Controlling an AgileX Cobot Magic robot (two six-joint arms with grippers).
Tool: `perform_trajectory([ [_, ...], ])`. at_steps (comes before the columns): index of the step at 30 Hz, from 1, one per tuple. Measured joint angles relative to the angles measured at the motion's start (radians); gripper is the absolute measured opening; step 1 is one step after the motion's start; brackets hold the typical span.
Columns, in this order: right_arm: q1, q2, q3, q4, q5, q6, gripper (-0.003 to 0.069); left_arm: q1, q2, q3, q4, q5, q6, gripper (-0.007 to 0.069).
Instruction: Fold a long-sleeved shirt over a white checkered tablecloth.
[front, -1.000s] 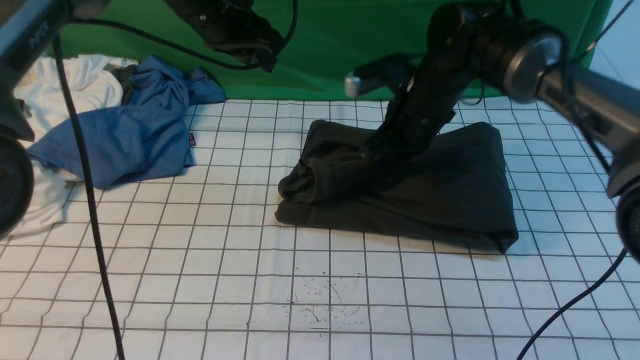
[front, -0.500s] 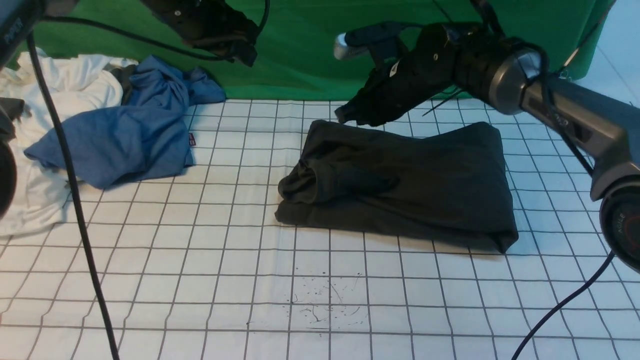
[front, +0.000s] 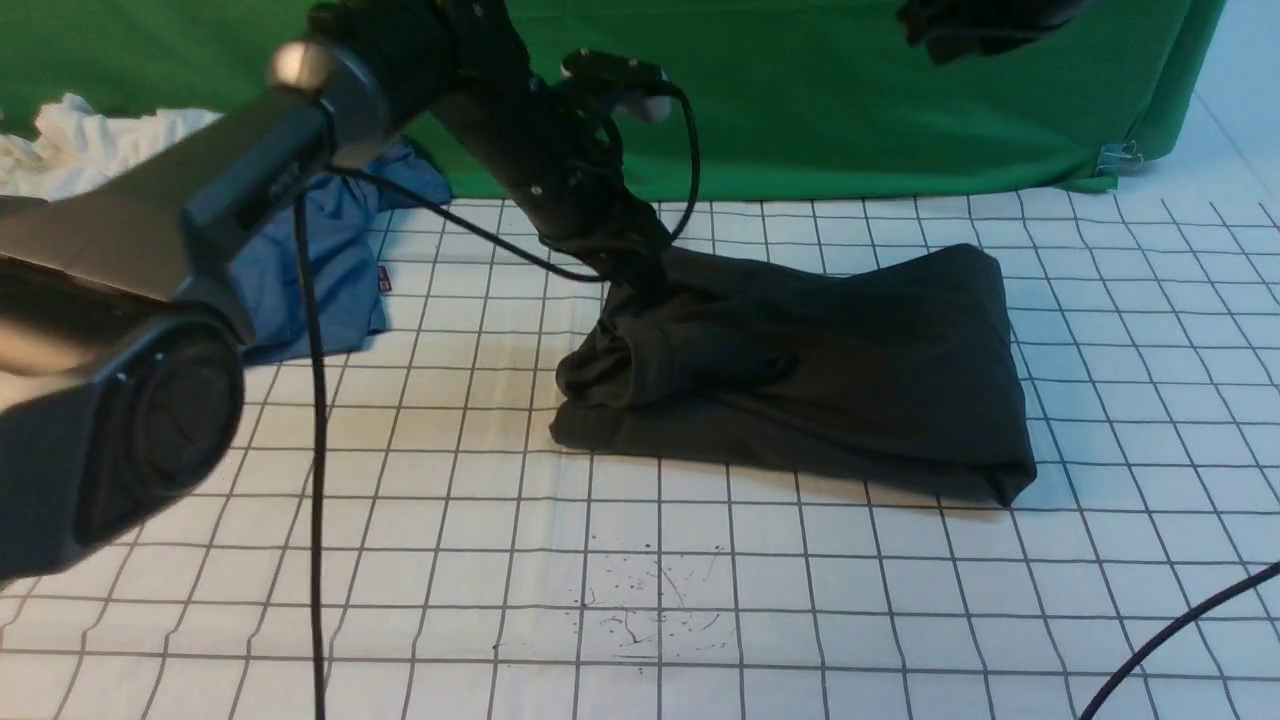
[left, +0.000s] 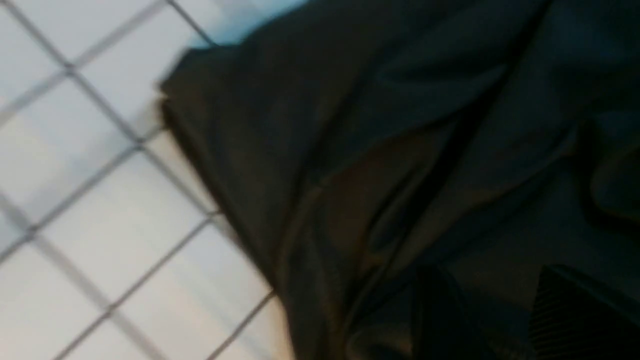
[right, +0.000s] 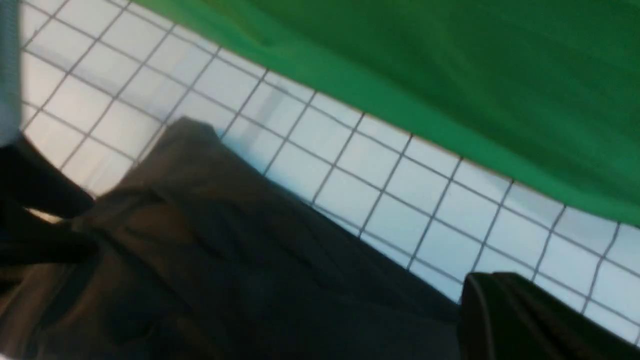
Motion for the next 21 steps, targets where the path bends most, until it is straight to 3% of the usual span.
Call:
perform_trajectory([
  [7,-0.001,0.004,0.0,0.0,0.04,-0.02,0.0029,-0.038,0.063,0.0,-0.016,0.014,0.009,0.0273],
  [12,-0.002,0.02,0.0,0.0,0.042,-0.023,0.0036,-0.045,0.094,-0.001,0.098,-0.012,-0.049,0.0203],
  [21,-0.005,0.023,0.0,-0.001,0.043,-0.04,0.0042,0.04,0.009,-0.005,0.117,-0.001,-0.061,0.0103],
])
